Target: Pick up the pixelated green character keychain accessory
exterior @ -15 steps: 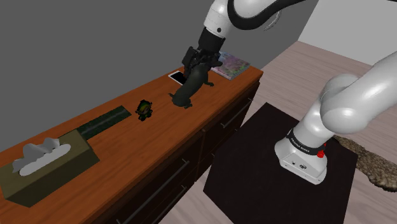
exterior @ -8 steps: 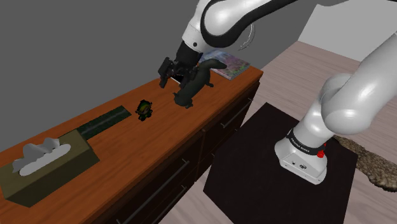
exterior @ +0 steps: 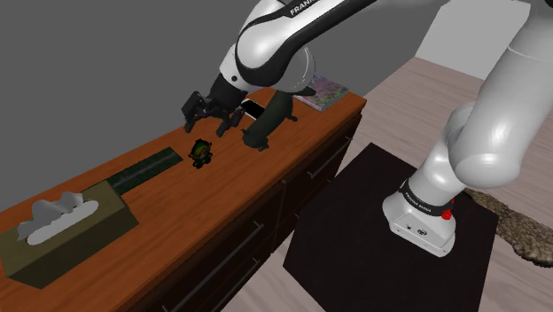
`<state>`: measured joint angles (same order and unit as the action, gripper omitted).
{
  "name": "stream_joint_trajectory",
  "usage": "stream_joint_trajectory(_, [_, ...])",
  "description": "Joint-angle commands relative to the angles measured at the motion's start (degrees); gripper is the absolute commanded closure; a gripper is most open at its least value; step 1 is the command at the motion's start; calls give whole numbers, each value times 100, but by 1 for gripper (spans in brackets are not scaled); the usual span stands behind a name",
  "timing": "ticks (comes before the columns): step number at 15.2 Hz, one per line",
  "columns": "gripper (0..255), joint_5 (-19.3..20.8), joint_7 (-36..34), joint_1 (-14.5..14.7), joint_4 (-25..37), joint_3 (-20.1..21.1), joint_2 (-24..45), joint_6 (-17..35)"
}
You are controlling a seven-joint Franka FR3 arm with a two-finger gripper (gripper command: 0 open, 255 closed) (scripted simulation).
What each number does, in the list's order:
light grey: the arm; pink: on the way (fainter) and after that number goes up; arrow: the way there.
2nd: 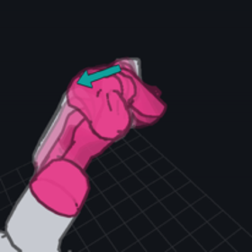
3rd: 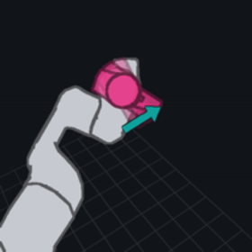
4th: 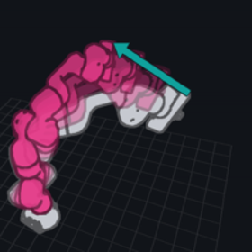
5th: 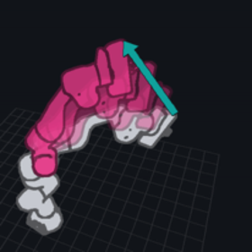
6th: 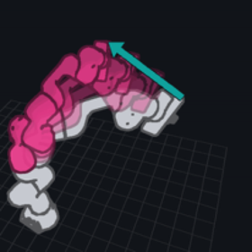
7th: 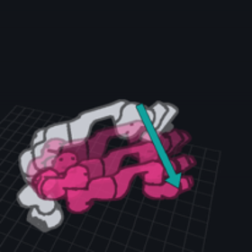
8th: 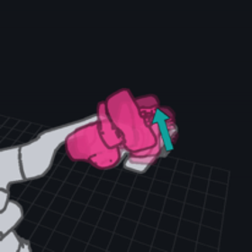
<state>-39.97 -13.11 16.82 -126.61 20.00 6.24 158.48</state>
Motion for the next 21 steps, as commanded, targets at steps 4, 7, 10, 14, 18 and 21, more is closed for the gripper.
stream_joint_trajectory(4, [0, -300, 306, 9, 18, 101, 331, 347])
stream_joint_trajectory(7, [0, -464, 504, -12, 7, 160, 486, 504])
stream_joint_trajectory(10, [255, -483, 523, -19, -6, 166, 480, 507])
stream_joint_trajectory(14, [255, -506, 545, -24, -20, 173, 477, 516])
stream_joint_trajectory(18, [255, -464, 504, -12, 7, 160, 486, 504])
stream_joint_trajectory(21, [255, -274, 274, 13, 21, 91, 306, 320])
